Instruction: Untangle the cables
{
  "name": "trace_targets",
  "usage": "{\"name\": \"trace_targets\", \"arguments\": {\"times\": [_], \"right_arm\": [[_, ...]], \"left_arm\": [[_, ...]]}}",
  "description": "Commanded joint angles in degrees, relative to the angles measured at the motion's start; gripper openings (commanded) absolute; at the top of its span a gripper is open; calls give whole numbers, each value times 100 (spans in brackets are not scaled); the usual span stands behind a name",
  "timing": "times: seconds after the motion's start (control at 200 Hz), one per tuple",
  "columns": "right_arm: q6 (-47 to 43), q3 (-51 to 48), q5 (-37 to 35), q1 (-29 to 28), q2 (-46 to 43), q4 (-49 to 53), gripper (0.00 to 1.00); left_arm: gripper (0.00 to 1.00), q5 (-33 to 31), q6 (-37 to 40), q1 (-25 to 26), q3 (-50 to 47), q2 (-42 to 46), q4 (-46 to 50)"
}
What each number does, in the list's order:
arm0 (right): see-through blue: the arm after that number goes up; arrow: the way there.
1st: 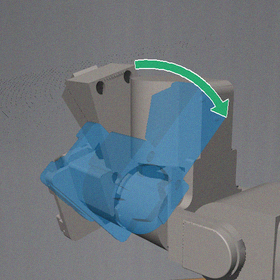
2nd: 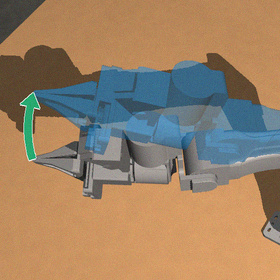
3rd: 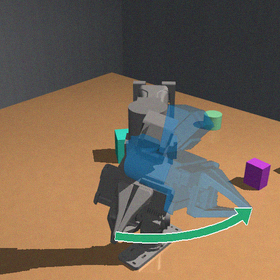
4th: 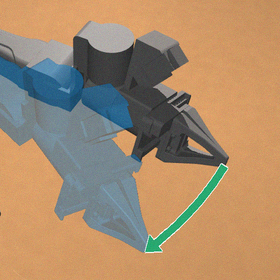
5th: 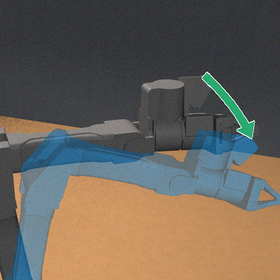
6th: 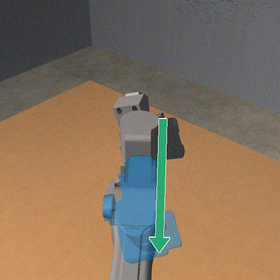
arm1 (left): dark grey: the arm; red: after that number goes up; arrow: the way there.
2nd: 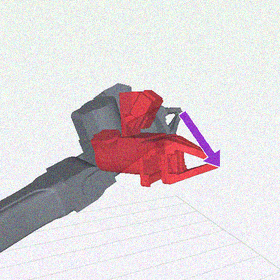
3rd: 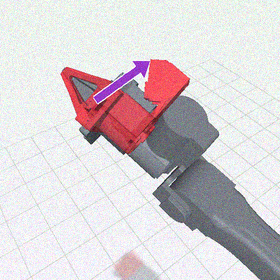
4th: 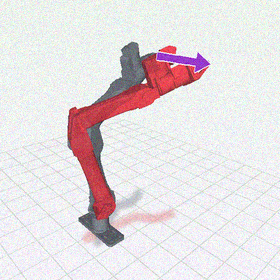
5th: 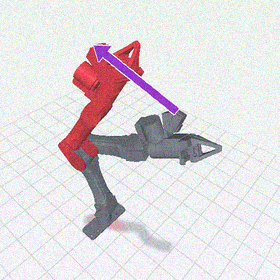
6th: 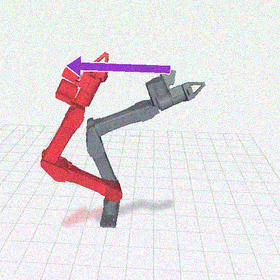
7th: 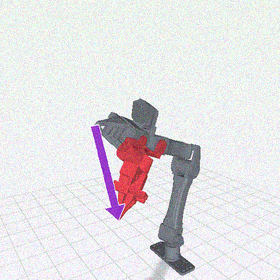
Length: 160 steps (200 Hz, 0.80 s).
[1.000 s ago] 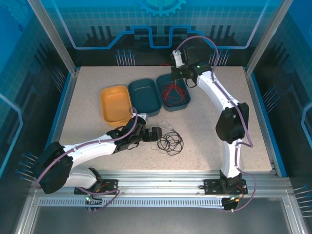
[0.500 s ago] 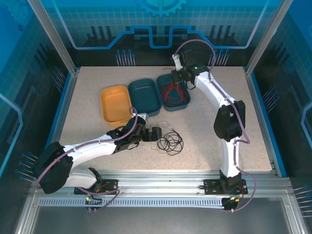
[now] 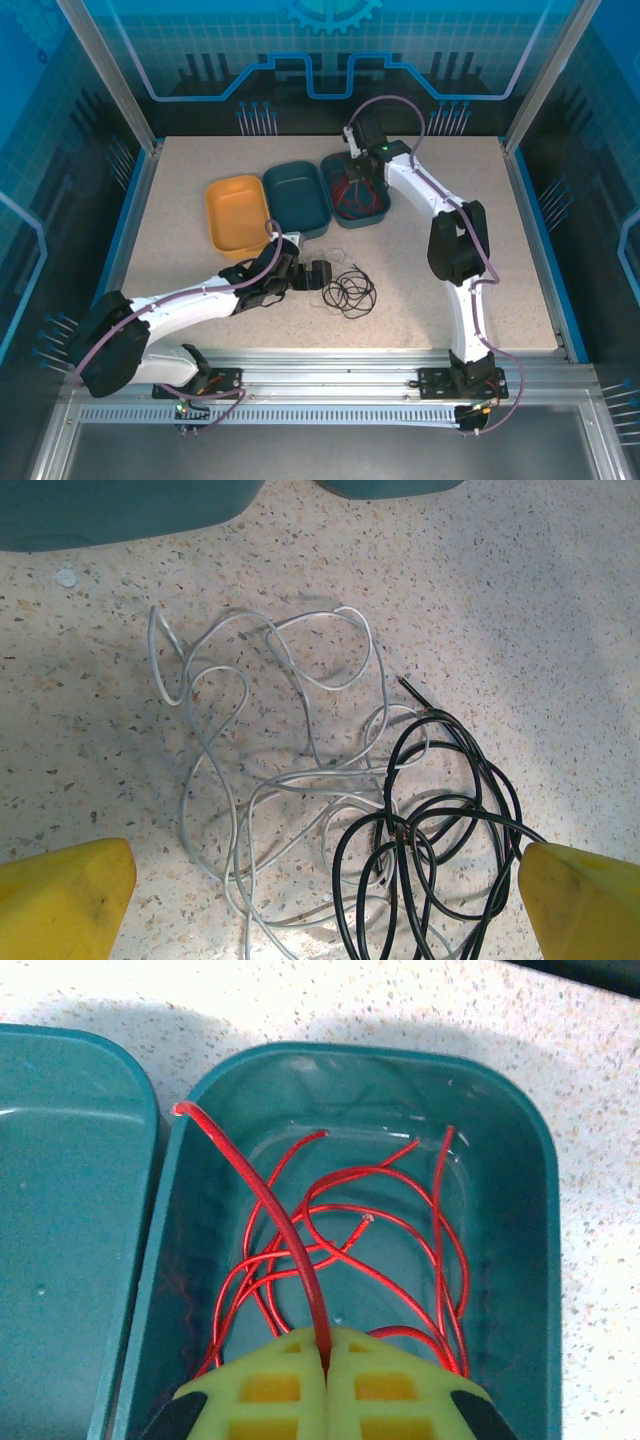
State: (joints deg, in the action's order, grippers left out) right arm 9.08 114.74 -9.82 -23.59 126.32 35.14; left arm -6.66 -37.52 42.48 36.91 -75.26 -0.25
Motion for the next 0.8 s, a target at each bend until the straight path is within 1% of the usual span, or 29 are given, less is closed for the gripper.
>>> {"name": "trace_targets", "arguments": {"times": [0.0, 0.295, 0.525, 0.795], "right_arm": [[440, 23, -238, -37, 180, 73, 0], [710, -9, -100, -49, 399, 66, 1], [814, 196, -346, -30, 588, 355, 2], [894, 351, -317, 63, 666, 584, 10]], "left_arm": [[99, -89, 23, 10, -25, 126, 97], [99, -135, 9, 6, -85, 173, 122], [99, -169, -10, 6, -137, 247, 137], [99, -203, -10, 6, -160, 273, 139]]}}
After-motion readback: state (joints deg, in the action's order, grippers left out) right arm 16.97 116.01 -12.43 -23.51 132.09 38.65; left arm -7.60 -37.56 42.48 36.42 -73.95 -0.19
